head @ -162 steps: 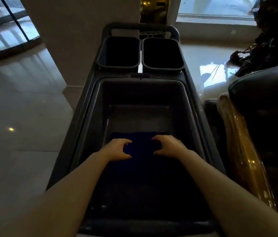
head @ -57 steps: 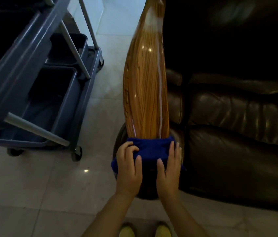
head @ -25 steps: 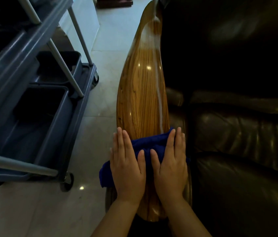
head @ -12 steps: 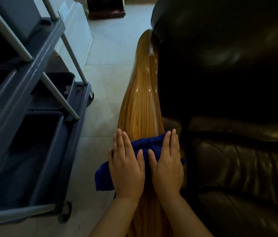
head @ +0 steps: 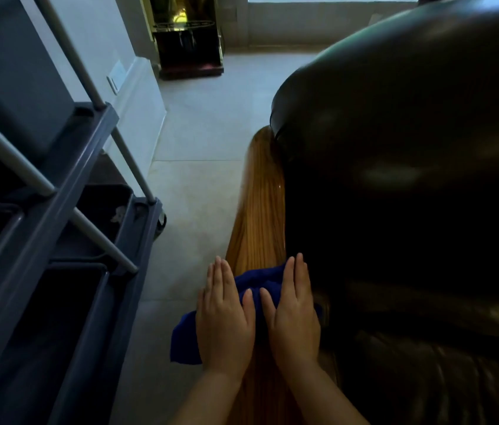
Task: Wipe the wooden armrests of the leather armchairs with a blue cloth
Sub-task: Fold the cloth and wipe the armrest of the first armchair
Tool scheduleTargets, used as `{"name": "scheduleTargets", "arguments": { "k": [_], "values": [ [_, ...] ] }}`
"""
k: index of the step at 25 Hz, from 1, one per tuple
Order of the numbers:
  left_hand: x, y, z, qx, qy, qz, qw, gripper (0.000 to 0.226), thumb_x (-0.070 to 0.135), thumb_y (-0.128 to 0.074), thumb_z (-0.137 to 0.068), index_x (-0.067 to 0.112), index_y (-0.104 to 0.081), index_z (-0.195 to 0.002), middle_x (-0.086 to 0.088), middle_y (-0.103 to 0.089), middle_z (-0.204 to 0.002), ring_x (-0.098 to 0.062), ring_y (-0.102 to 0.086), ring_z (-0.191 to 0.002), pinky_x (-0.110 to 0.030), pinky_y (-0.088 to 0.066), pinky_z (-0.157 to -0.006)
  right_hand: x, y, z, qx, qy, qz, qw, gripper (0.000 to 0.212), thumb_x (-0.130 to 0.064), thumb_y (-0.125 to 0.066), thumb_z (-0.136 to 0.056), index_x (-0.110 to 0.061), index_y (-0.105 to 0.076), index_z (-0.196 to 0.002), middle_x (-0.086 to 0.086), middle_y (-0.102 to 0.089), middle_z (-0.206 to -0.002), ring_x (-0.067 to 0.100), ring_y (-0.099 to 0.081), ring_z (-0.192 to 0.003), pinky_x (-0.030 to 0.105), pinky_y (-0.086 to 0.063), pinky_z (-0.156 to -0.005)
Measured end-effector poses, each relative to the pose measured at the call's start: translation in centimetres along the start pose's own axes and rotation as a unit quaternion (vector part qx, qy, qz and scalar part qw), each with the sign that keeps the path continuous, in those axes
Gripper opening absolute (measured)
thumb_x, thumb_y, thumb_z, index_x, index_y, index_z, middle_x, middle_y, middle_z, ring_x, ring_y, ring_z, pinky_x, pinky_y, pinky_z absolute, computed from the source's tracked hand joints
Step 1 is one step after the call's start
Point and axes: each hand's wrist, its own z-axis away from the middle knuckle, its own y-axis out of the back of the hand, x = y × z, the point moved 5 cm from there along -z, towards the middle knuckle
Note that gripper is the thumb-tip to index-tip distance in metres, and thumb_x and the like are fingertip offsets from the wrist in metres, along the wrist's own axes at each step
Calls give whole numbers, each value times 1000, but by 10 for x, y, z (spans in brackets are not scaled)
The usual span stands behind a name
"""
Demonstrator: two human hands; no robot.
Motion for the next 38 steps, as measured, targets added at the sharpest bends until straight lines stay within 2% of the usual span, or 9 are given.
{"name": "scheduleTargets", "arguments": {
  "k": [5, 8, 12, 16, 21, 24, 27, 33, 38],
  "values": [
    [4, -7, -47, -23, 6, 37, 999, 60, 40, -23, -92, 15, -7, -144, -4, -13, -155, -11, -10, -141, -28, -17, -113, -3, -6, -45, -9, 20, -27, 999, 66, -50, -29, -89, -27, 12, -135, -10, 13, -147, 3, 9, -135, 16, -23, -97],
    [6, -12, -72, -29, 4, 50, 998, 57, 37, -27, -94, 14, -10, -144, -4, -15, -155, -12, -13, -141, -26, -16, -111, -3, -10, -70, -3, 23, -37, 999, 67, -49, -30, -90, -25, 10, -137, -9, 15, -147, 4, 6, -136, 16, -25, -96],
    [9, -18, -108, -46, -11, 78, 996, 56, 34, -29, -95, 12, -13, -144, -6, -17, -155, -14, -14, -142, -27, -15, -112, -4, -13, -101, 12, 9, -34, 999, 70, -48, -29, -90, -16, 0, -144, -3, 16, -151, 11, -1, -140, 26, -34, -103],
    [10, -21, -142, -82, -1, 44, 996, 57, 34, -27, -96, 10, -8, -144, -7, -11, -156, -17, -7, -143, -42, -14, -116, -7, -14, -128, 19, 8, 29, 999, 70, -49, -26, -91, -10, -1, -143, 9, 4, -156, 20, -2, -142, 38, -19, -114],
    [22, -5, -169, -128, 67, -2, 989, 61, 41, -27, -95, 17, 0, -145, -2, 1, -157, -20, -1, -143, -54, -12, -112, -16, 1, -161, -38, -1, 130, 991, 69, -55, -24, -91, -20, 5, -143, 8, 10, -155, 23, 9, -142, 51, -4, -113],
    [24, 21, -160, -49, 4, 105, 993, 44, 27, -37, -94, 16, -34, -137, -11, -41, -142, -28, -42, -127, -44, -40, -99, -18, 27, -154, 18, 66, 79, 994, 48, -42, -35, -92, -20, -35, -135, 12, -34, -144, 27, -24, -134, 48, -22, -107],
    [23, 30, -154, -81, -54, 79, 992, 32, 16, -45, -91, 12, -55, -122, -13, -61, -122, -27, -56, -110, -37, -46, -92, -24, 36, -150, 0, 156, 47, 987, 29, -22, -47, -91, -17, -58, -117, 7, -60, -118, 23, -48, -113, 41, -35, -99],
    [20, 35, -154, -108, -57, 46, 991, 22, 11, -60, -81, 9, -63, -102, -15, -65, -105, -27, -60, -96, -40, -51, -84, -22, 37, -148, -34, 124, 28, 991, 20, -21, -60, -83, -19, -63, -103, 0, -59, -103, 17, -53, -96, 28, -43, -73],
    [16, 48, -140, -224, -75, 26, 971, 20, 5, -65, -74, 21, -55, -81, -6, -60, -94, -17, -56, -83, -25, -44, -70, -20, 58, -129, -149, 153, 13, 977, 8, -23, -61, -82, -25, -63, -89, -9, -53, -97, 9, -53, -88, 24, -44, -72]
  ]
}}
